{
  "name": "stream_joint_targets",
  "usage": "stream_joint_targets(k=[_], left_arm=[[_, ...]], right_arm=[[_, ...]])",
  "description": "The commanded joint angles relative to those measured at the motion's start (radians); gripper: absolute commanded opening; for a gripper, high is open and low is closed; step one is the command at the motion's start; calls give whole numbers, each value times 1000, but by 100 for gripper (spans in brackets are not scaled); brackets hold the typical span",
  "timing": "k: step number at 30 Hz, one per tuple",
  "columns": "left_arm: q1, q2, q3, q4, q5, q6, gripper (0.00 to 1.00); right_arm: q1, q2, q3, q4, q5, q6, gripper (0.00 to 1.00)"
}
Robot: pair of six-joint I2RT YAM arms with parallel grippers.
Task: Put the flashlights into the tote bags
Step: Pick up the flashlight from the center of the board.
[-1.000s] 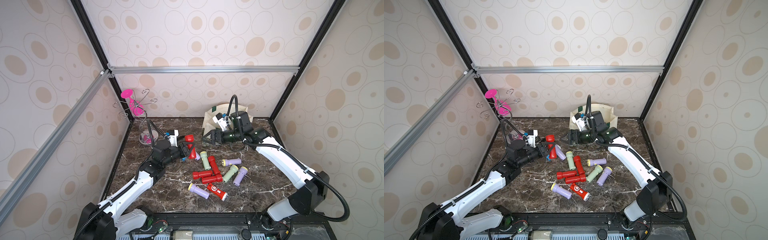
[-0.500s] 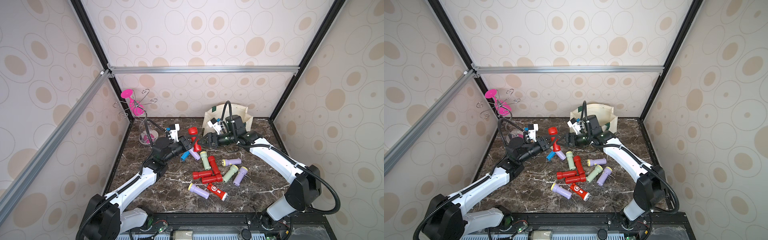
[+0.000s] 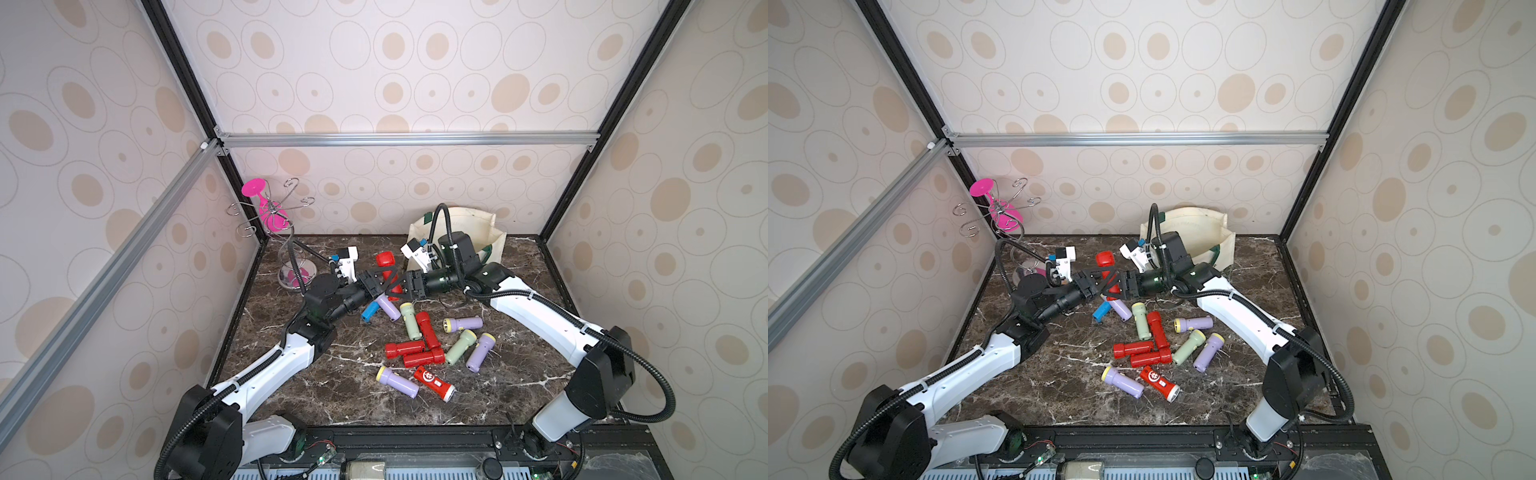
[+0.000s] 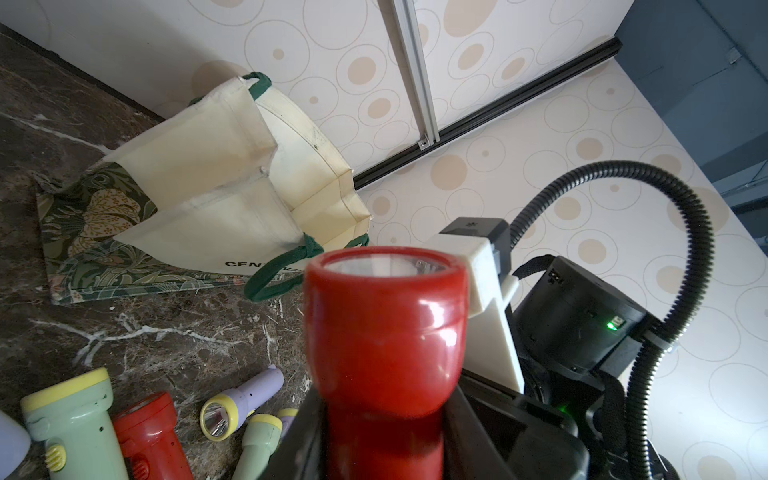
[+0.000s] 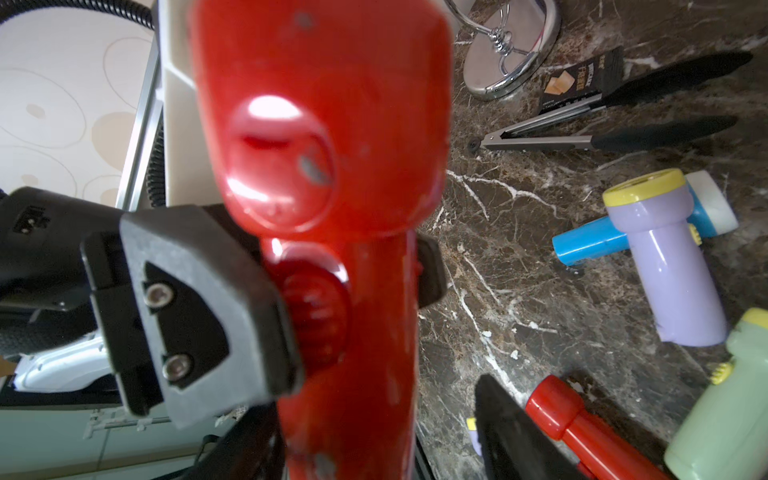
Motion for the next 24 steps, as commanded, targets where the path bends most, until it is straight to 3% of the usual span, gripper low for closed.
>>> stream_joint_targets(k=[1, 8, 10, 13, 18, 21, 24], left_arm=[[6, -7, 28, 60, 5, -23, 0], [5, -25, 25, 21, -6, -3, 3], [5, -30, 24, 14, -4, 2, 15], [6, -37, 20, 0, -37, 13, 42], [8, -59, 15, -45, -48, 50, 83], [11, -84, 3, -84, -54, 78, 95], [13, -105, -4, -152, -58, 125, 98]], right_arm=[[15, 18, 30, 21, 15, -6, 61], [29, 6, 18, 37, 25, -3, 24], [28, -11, 8, 36, 46, -8, 14], [24, -31, 1, 8, 92, -24, 0], [5, -82, -6, -80, 199, -70, 0], [-38, -118, -5, -144, 265, -89, 0], [-91, -142, 22, -223, 323, -121, 0]])
